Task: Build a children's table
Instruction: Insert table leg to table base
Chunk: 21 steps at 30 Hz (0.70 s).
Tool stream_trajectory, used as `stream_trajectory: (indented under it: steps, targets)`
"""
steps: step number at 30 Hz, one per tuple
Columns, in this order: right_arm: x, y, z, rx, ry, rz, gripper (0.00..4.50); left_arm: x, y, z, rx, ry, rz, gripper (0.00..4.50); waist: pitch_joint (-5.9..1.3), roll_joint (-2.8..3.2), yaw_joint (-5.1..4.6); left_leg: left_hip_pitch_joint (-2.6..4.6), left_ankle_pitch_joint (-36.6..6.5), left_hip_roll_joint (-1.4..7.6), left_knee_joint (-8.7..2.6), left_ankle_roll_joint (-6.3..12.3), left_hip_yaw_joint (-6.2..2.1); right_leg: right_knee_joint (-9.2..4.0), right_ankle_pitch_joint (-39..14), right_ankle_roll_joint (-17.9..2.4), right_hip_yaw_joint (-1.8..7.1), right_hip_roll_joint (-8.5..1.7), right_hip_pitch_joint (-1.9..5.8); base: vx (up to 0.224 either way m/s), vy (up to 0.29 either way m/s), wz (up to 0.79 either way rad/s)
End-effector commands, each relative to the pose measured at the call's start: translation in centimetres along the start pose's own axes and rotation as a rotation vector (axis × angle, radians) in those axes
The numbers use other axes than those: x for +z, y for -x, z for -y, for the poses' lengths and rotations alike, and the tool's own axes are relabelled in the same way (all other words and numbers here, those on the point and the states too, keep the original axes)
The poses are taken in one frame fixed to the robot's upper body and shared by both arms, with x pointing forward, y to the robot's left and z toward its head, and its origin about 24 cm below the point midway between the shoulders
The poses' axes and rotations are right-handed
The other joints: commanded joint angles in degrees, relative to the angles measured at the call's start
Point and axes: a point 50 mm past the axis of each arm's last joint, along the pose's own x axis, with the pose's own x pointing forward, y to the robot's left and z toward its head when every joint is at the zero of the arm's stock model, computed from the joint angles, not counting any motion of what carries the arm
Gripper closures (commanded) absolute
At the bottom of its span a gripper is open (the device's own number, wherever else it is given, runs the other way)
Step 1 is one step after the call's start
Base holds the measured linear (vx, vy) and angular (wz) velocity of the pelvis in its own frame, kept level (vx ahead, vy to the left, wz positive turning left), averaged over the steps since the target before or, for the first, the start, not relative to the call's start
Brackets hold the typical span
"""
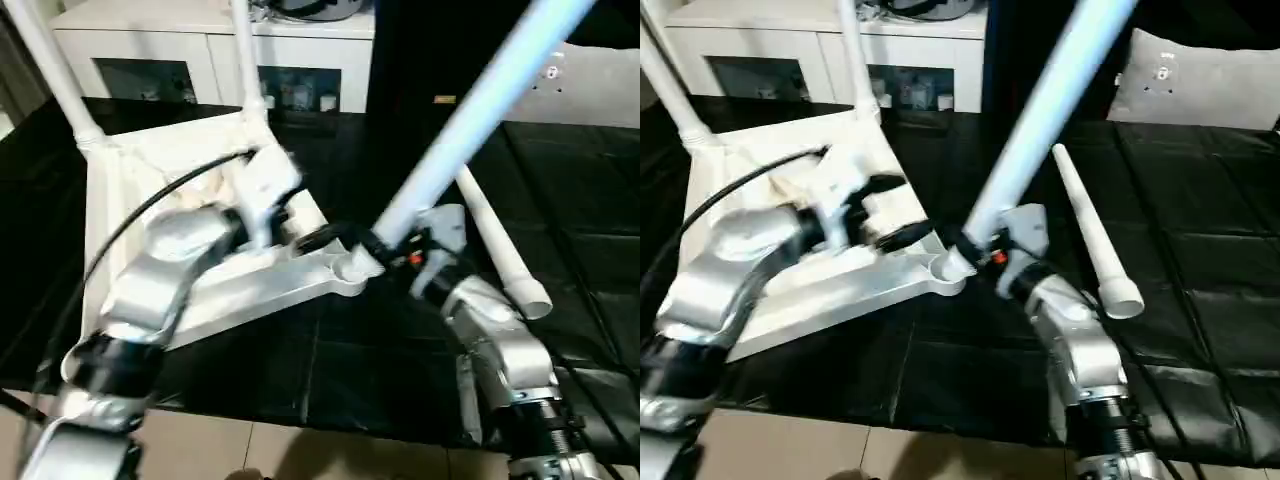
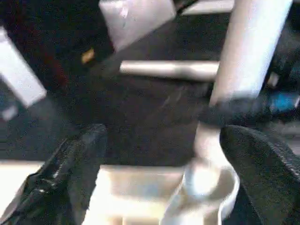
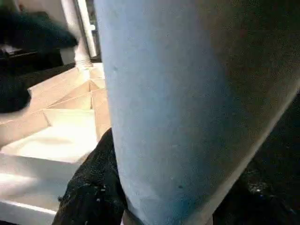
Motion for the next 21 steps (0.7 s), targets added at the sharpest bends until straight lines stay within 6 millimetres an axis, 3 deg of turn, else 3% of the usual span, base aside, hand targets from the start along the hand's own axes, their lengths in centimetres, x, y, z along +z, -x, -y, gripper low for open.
stream_trajectory:
  steps: [1, 11, 19, 21]
  targets:
    - [0.8, -0.3, 0.4, -0.010, 0.023, 0.014, 2.59, -1.3, -0.1, 0.3, -0.002, 0.016, -0.061, 0.00, -3.65, 0.00, 0.04, 0.03, -2.6, 1.50, -3.40, 2.36, 0.02, -3.37, 0.6, -11.2, 3.34, -3.57, 4.01, 0.000, 0.000, 0.00]
    - [0.7, -0.3, 0.4, -0.017, 0.023, 0.004, 2.59, -6.0, 0.1, 1.4, -0.044, 0.089, -0.228, 0.00, -3.68, 0.18, 0.11, -0.03, -3.6, 1.47, -3.47, 2.00, -0.08, -3.47, -0.5, -10.7, 3.33, -3.73, 4.12, 0.000, 0.000, 0.00]
    - [0.7, -0.3, 0.6, -0.017, 0.025, -0.001, 2.59, -7.0, 0.1, 1.9, -0.101, 0.141, -0.243, 0.00, -3.67, 0.02, 0.21, -0.02, -3.4, 1.47, -3.44, 2.27, -0.03, -3.38, -0.1, -11.4, 3.39, -3.83, 4.06, 0.000, 0.000, 0.00]
    - [0.7, -0.3, 0.6, -0.018, 0.025, -0.001, 2.59, -7.0, 0.0, 1.9, -0.108, 0.153, -0.235, 0.27, -3.69, -0.03, 0.26, -0.03, -3.1, 1.51, -3.43, 2.34, -0.03, -3.34, 0.2, -11.5, 3.39, -3.83, 4.06, 0.000, 0.000, 0.00]
